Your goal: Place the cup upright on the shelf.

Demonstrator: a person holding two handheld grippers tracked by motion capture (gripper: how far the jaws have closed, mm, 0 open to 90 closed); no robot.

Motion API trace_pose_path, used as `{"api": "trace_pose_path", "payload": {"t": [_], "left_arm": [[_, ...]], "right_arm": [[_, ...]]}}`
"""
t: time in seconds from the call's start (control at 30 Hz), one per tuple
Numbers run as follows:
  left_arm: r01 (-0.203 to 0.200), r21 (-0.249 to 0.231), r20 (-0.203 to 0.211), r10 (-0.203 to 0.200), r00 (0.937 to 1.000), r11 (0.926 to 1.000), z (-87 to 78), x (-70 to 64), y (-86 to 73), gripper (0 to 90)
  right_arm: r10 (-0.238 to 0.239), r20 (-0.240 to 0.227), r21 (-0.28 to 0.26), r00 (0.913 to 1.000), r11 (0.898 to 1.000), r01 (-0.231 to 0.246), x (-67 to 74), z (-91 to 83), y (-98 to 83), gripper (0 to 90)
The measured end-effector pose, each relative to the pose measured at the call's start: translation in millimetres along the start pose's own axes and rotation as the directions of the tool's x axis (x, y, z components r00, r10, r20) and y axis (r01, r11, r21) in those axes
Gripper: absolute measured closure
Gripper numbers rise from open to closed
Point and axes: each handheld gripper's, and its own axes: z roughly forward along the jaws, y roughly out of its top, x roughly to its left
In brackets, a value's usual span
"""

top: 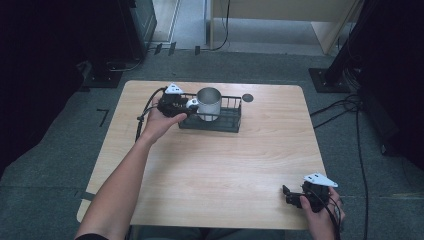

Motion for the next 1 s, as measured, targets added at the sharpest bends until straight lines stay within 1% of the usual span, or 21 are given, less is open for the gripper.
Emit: {"api": "trace_pose_path", "payload": {"t": [0.03, 0.07, 0.1, 0.13, 0.17, 0.3, 0.33, 0.37, 0.5, 0.57, 0.7, 0.77, 0.83, 0.9, 0.93, 0.97, 1.0], "left_arm": [[0.016, -0.004, -0.007, -0.016, 0.9998, 0.9999, -1.3, -0.3, 0.2, 25.2], [0.017, -0.003, -0.015, -0.018, 0.9997, 0.9998, -2.3, -0.5, 0.4, 22.0], [0.026, 0.0, -0.02, -0.026, 0.9995, 0.9997, -3.8, -0.8, 0.9, 22.0], [0.032, 0.004, -0.025, -0.032, 0.9992, 0.9995, -5.7, -0.9, 1.8, 16.8], [0.038, 0.001, -0.03, -0.037, 0.9988, 0.9993, -7.3, -1.6, 2.4, 12.5], [0.048, -0.014, -0.034, -0.049, 0.9982, 0.9987, -16.1, -3.4, 5.5, 3.3], [0.045, -0.023, -0.031, -0.045, 0.9985, 0.9987, -18.8, -4.4, 5.8, 0.6], [0.047, -0.035, -0.031, -0.048, 0.9984, 0.9983, -21.7, -5.4, 6.2, 0.6], [0.066, -0.059, -0.053, -0.069, 0.9962, 0.9961, -32.0, -9.8, 5.8, 0.6], [0.064, -0.057, -0.065, -0.068, 0.9956, 0.9963, -35.8, -12.7, 4.7, 0.6], [0.069, -0.075, -0.079, -0.075, 0.9941, 0.9948, -46.6, -18.7, -1.3, 0.6], [0.074, -0.081, -0.093, -0.081, 0.9923, 0.994, -52.7, -21.1, -5.6, 0.6], [0.08, -0.075, -0.128, -0.089, 0.9878, 0.994, -58.6, -23.2, -10.9, 0.6], [0.095, -0.081, -0.147, -0.106, 0.9834, 0.9922, -65.0, -24.8, -18.8, 0.6], [0.099, -0.083, -0.154, -0.11, 0.9819, 0.9917, -66.9, -25.1, -21.9, 0.6], [0.105, -0.08, -0.168, -0.117, 0.9788, 0.9913, -69.1, -25.9, -25.9, 0.6], [0.104, -0.075, -0.18, -0.116, 0.9769, 0.9918, -71.2, -26.5, -30.0, 0.6]], "right_arm": [[0.0, 0.0, 0.0, 1.0, 1.0, 0.0, 0.0, 0.0, 0.0, 0.0], [0.0, 0.0, 0.0, 1.0, 1.0, 0.0, 0.0, 0.0, 0.0, 0.0], [0.0, 0.0, 0.0, 1.0, 1.0, 0.0, 0.0, 0.0, 0.0, 0.0], [0.0, 0.0, 0.0, 1.0, 1.0, 0.0, 0.0, 0.0, 0.0, 0.0], [0.0, 0.0, 0.0, 1.0, 1.0, 0.0, 0.0, 0.0, 0.0, 0.0], [0.0, 0.0, 0.0, 1.0, 1.0, 0.0, 0.0, 0.0, 0.0, 0.0], [0.0, 0.0, 0.0, 1.0, 1.0, 0.0, 0.0, 0.0, 0.0, 0.0], [0.0, 0.0, 0.0, 1.0, 1.0, 0.0, 0.0, 0.0, 0.0, 0.0], [0.0, 0.0, 0.0, 1.0, 1.0, 0.0, 0.0, 0.0, 0.0, 0.0], [0.0, 0.0, 0.0, 1.0, 1.0, 0.0, 0.0, 0.0, 0.0, 0.0], [-0.001, 0.0, 0.0, 1.0, 1.0, 0.001, -0.1, 0.0, 0.0, 0.0], [-0.001, 0.0, 0.0, 1.0, 1.0, 0.001, -0.1, 0.0, 0.0, 0.0], [-0.001, 0.0, 0.0, 1.0, 1.0, 0.001, -0.1, 0.0, 0.0, 0.0], [0.0, 0.0, 0.0, 1.0, 1.0, 0.0, 0.0, 0.0, 0.0, 0.0], [-0.001, 0.0, 0.0, 1.0, 1.0, 0.001, 0.0, 0.0, 0.0, 0.0], [-0.001, 0.0, 0.0, 1.0, 1.0, 0.001, -0.1, 0.0, 0.0, 0.0], [-0.001, 0.0, 0.001, 1.0, 1.0, 0.001, 0.0, -0.1, 0.0, 0.0]]}}
